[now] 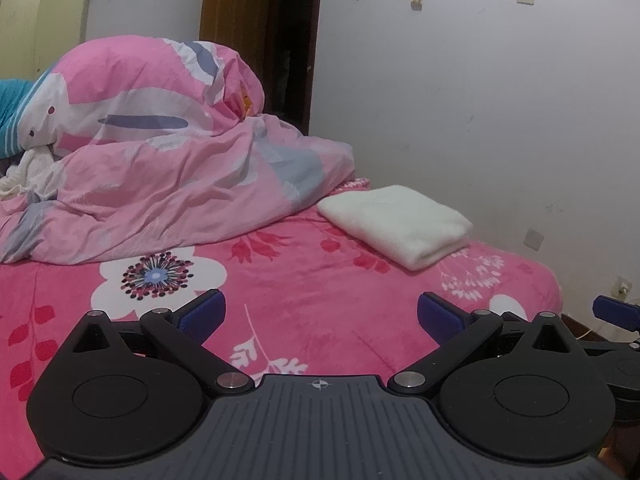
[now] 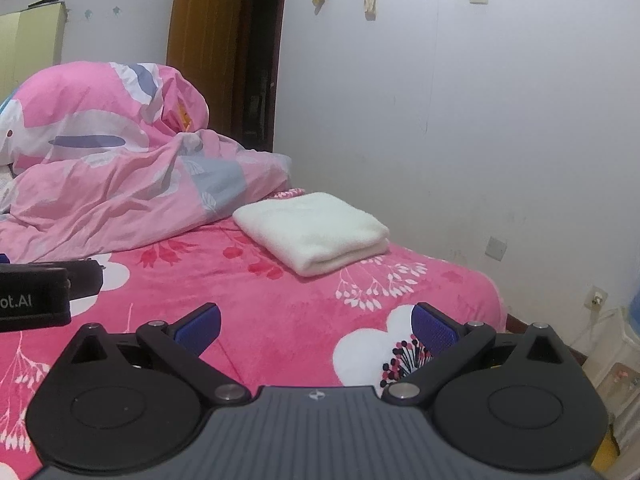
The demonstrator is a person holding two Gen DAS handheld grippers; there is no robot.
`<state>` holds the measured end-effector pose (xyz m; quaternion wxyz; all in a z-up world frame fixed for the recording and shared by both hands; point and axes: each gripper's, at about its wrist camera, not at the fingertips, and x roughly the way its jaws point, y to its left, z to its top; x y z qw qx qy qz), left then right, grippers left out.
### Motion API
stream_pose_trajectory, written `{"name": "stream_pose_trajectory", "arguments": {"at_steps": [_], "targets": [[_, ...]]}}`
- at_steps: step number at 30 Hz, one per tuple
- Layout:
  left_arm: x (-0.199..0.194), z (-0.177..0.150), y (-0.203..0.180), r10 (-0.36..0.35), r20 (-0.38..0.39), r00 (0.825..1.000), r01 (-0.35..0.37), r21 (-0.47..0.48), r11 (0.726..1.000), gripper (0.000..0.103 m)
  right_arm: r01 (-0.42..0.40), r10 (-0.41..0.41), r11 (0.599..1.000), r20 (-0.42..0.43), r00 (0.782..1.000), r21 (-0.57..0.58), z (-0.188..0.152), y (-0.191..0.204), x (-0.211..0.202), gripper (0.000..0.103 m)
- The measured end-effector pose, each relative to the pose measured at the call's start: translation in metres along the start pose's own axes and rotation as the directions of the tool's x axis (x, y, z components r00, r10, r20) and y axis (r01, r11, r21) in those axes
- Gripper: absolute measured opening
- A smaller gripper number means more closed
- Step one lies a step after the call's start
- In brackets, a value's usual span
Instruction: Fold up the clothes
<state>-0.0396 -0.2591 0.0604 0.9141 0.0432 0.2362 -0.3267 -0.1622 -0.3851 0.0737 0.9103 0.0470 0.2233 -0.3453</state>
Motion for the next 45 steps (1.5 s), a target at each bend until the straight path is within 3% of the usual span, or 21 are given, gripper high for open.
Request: {"name": "stream_pose_trajectory", "arguments": {"at_steps": [45], "targets": [[0.0023,-0.0014,0.0038,0.006,-0.006,1.000,-0.006,0.011,1.000,0.103,0.006,-0.005,1.000,-0.038,0.999,0.029,0.0009,-0.0010,0.0088,0.103]]}}
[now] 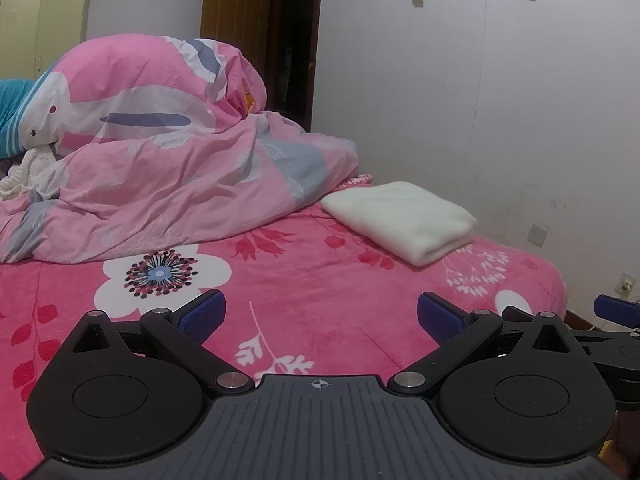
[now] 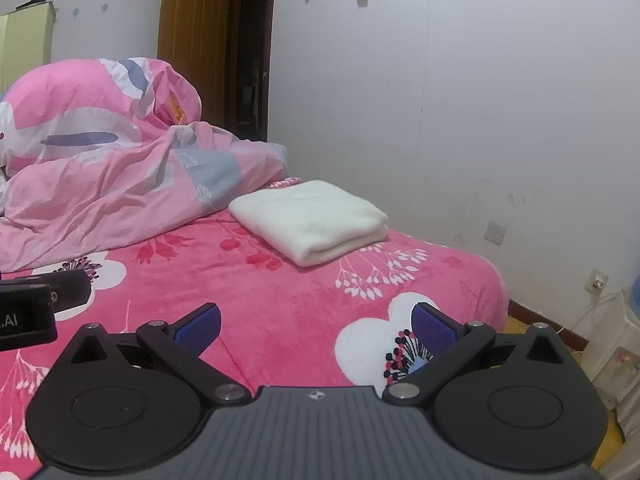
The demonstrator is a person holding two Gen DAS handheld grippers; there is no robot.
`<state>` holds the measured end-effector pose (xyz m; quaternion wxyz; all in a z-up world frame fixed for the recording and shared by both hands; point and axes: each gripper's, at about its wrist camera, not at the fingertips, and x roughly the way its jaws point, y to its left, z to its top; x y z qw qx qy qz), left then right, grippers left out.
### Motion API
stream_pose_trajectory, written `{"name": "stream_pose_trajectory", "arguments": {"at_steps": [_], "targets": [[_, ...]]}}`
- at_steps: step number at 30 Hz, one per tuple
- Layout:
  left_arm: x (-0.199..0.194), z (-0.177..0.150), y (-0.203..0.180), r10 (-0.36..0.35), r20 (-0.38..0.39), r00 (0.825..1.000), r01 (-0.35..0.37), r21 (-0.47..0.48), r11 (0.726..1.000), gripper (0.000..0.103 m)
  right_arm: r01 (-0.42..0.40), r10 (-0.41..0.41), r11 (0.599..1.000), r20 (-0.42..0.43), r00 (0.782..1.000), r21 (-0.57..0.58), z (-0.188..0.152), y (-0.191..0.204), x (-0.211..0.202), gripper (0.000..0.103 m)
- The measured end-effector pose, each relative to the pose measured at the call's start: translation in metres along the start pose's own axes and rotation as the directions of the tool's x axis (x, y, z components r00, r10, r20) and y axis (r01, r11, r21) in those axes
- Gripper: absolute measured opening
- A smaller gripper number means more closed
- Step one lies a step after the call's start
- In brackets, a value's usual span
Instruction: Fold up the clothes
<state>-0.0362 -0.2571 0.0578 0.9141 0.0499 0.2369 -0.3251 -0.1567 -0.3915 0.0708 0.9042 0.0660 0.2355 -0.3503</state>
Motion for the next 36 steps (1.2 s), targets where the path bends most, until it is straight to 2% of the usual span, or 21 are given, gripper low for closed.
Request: {"name": "stream_pose_trajectory", "arguments": {"at_steps": [36], "targets": [[0.0020,-0.0036,0.0041,0.004,-0.015,1.000,-0.004,0.003,1.000,0.103,-0.001,0.001,1.000,-0.006,1.000,-0.010,-0.0011,0.0060,0.0005,0.103]]}}
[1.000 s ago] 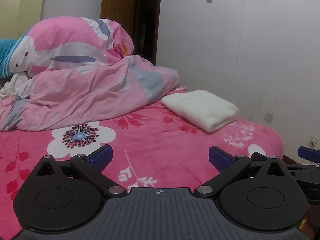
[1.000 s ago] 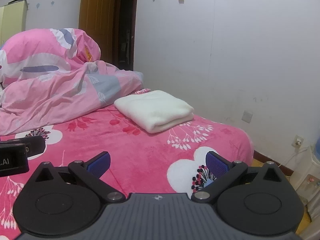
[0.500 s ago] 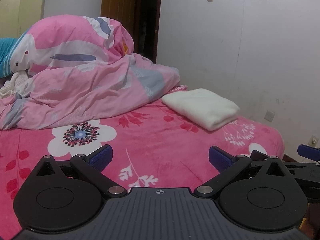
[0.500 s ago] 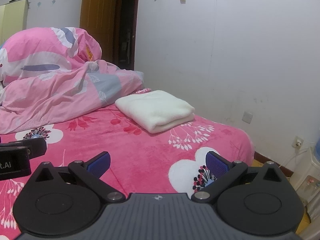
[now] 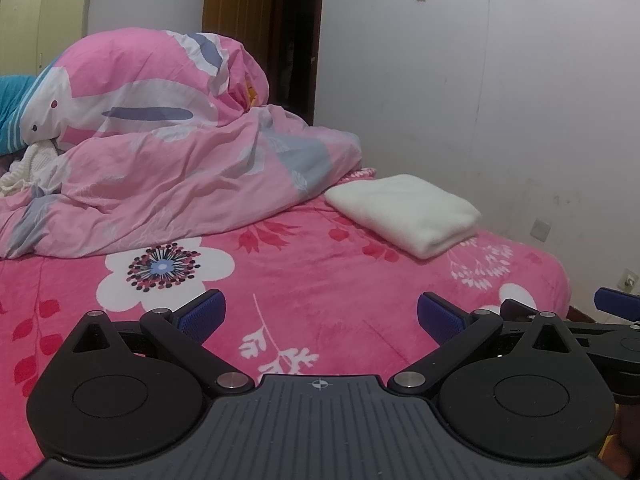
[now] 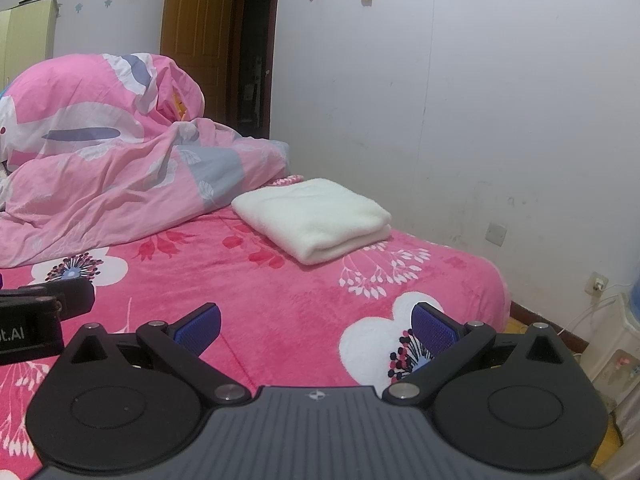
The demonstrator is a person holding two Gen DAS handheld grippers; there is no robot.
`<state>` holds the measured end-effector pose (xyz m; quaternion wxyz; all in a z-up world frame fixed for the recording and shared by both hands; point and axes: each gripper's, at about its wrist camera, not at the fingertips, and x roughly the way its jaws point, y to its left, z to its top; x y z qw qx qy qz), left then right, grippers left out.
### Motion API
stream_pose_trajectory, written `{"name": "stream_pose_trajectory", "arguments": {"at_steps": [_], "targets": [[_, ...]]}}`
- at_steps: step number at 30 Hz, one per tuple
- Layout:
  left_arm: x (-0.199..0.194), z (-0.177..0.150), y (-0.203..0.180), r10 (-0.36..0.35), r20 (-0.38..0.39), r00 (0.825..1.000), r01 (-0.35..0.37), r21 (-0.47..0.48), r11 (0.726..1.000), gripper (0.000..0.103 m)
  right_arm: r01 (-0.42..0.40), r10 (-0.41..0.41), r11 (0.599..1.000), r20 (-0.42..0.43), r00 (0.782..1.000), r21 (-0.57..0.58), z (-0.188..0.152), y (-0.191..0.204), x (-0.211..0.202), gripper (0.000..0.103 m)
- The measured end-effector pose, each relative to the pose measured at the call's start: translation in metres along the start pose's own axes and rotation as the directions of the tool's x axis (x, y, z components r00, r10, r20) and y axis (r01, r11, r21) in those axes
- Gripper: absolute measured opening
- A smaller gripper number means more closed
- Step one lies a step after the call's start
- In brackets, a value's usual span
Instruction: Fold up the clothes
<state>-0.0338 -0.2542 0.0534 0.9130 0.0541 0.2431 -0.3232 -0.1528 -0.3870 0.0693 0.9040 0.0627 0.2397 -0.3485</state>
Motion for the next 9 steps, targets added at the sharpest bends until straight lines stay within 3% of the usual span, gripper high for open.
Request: {"name": "stream_pose_trajectory", "arguments": {"at_steps": [9], "targets": [[-0.0002,-0.0008,-0.0008,0.000,-0.003,1.000,0.000,0.000,1.000,0.103,0.000,0.000,1.000,-0.003,1.000,0.001,-0.0008,0.0008,0.0004,0.103]]}}
